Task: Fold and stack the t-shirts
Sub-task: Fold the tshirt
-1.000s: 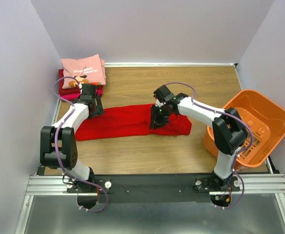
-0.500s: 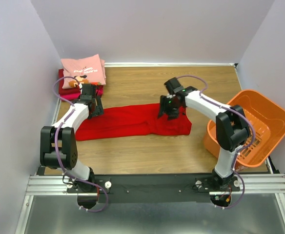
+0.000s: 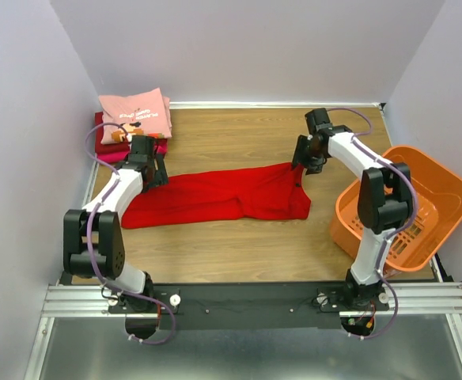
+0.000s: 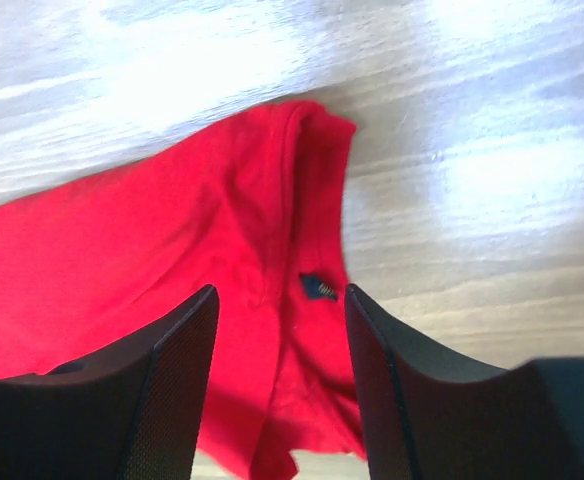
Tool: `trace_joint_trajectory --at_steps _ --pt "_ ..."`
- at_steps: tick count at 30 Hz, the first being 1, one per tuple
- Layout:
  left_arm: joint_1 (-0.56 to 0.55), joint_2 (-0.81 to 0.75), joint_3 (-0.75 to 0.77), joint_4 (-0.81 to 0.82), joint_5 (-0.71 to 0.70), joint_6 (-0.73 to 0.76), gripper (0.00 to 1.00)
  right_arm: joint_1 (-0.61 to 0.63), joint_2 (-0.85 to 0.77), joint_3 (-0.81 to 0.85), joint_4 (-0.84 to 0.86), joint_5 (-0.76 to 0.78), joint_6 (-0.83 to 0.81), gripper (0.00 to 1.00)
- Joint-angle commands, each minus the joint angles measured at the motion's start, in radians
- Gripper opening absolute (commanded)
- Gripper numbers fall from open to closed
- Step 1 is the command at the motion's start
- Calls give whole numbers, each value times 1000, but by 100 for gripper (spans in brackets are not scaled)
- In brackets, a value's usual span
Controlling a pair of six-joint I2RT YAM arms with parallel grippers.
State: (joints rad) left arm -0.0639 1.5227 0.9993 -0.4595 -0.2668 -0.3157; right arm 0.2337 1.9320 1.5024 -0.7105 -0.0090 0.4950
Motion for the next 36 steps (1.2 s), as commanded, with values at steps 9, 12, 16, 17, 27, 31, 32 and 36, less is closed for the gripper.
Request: trace_joint_trajectory --at_steps 9,12,16,17,27,31,32,36 --pt "-25 -104 -129 127 212 -55 89 -30 122 85 22 43 -42 54" --pt "-28 -101 -185 171 257 -72 89 -33 133 94 34 38 -41 53" --pt "-28 -62 -223 203 262 -79 89 -34 143 96 48 34 -36 48" --pt "-28 -52 -226 205 262 -79 89 -34 147 97 52 29 -38 47" --pt "-28 -6 -246 223 262 -89 89 -46 170 84 100 -35 -36 39" --pt "-28 8 -252 225 262 -89 89 -51 176 79 118 -45 -35 34" --pt "-28 11 -254 225 262 -89 89 -53 180 82 120 -45 -33 33" --pt "-30 19 -261 225 262 -89 89 -60 199 99 120 -55 -27 22"
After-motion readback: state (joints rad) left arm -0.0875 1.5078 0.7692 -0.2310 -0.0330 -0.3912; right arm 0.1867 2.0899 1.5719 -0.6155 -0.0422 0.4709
